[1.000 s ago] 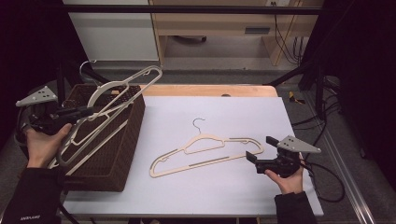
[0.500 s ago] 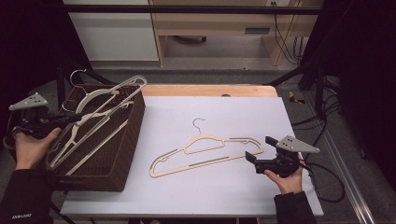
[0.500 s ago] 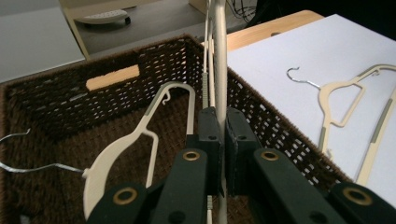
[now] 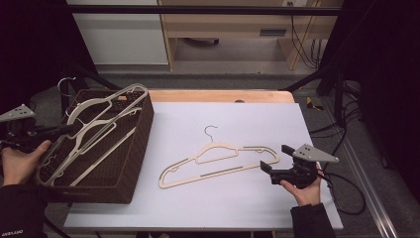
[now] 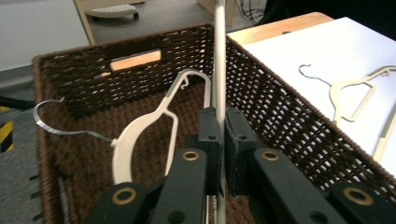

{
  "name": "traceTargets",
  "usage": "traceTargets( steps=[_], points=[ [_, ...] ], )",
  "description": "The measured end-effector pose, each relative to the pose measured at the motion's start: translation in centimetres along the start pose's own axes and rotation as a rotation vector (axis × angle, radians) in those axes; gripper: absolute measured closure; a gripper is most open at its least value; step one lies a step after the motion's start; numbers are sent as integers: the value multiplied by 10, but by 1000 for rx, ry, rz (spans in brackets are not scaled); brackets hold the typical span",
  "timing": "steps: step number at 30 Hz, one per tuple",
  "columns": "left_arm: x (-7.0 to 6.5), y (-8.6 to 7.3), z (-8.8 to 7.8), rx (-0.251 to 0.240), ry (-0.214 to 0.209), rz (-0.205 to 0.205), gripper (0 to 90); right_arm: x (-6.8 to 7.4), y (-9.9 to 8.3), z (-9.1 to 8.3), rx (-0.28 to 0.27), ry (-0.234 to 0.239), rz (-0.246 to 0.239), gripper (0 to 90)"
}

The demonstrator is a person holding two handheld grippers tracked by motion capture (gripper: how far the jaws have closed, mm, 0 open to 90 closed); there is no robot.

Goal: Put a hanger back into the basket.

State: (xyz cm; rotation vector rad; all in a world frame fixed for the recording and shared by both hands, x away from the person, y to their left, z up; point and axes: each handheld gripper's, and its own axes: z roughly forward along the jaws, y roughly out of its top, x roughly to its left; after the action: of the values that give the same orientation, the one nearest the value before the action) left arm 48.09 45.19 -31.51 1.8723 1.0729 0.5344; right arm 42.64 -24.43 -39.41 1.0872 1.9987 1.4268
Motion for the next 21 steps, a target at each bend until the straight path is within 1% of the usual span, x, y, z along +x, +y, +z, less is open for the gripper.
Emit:
traceTargets(
  steps=[2, 5, 7, 10, 12, 15, 17, 19, 20, 21],
  points=[
    [1, -4, 0, 7, 9, -1, 863, 0, 0, 1, -2, -3, 4, 34],
    [3, -8, 1, -4, -10, -20, 861, 0, 0, 0, -1, 0, 3, 34],
    [4, -11, 2, 8, -20, -28, 859, 0, 0, 0, -4, -2, 5, 34],
    [6, -16, 4, 12, -39, -51, 857, 0, 0, 0, -3, 0, 6, 34],
    [7, -20, 6, 26, -55, -58, 855, 0, 0, 0, 0, 2, 2, 35],
    [9, -27, 10, 57, -58, -66, 856, 1, 0, 0, -3, 0, 6, 34],
    [9, -31, 12, 61, -68, -67, 859, 1, 0, 0, -1, 0, 6, 34],
    [7, -31, 14, 60, -95, -59, 859, 0, 0, 0, -4, -1, 4, 34],
    [6, -30, 16, 66, -105, -58, 859, 0, 0, 0, -3, -1, 4, 35],
    [5, -30, 18, 89, -111, -44, 857, 0, 0, 0, -3, -1, 5, 35]
  ],
)
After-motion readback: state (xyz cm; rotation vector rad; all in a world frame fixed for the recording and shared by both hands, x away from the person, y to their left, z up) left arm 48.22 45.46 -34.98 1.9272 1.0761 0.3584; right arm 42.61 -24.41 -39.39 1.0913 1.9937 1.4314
